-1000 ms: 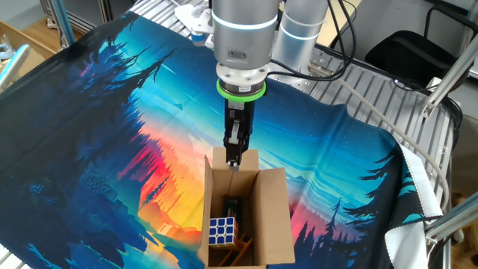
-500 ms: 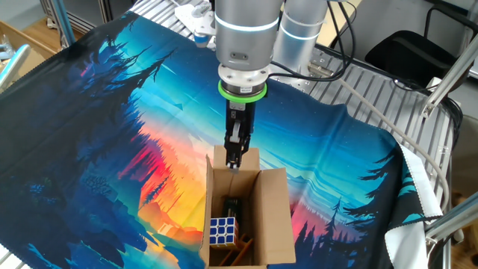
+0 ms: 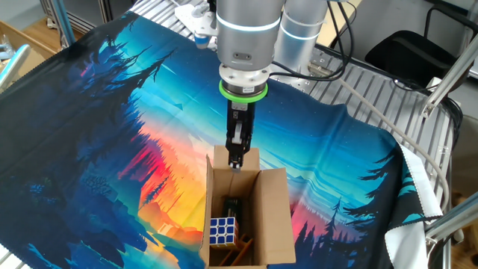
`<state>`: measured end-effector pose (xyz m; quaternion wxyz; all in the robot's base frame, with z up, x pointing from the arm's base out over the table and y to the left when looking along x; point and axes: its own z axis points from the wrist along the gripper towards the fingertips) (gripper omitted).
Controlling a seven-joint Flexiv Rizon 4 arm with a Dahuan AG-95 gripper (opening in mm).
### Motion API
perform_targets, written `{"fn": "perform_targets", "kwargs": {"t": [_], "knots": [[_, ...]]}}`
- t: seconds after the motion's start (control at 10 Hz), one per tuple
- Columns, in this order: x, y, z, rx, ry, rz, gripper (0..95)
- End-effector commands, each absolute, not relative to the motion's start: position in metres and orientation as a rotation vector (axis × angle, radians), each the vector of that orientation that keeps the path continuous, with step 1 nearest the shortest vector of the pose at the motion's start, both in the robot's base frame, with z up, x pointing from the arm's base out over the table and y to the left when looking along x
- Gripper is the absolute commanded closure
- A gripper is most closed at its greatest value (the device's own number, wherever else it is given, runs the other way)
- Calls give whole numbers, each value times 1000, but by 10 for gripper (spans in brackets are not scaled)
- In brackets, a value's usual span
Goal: Cover the box
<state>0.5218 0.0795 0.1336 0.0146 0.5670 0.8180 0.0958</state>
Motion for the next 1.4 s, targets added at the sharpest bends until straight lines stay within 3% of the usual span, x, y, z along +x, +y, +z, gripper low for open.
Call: {"fn": "perform_targets", "kwargs": {"t": [0.1, 1.3, 1.4], "knots": [[521, 80, 134, 1759, 2553, 294, 950], [524, 85, 161, 1678, 2644, 172, 950], [526, 87, 166, 1712, 2629, 175, 760]]}}
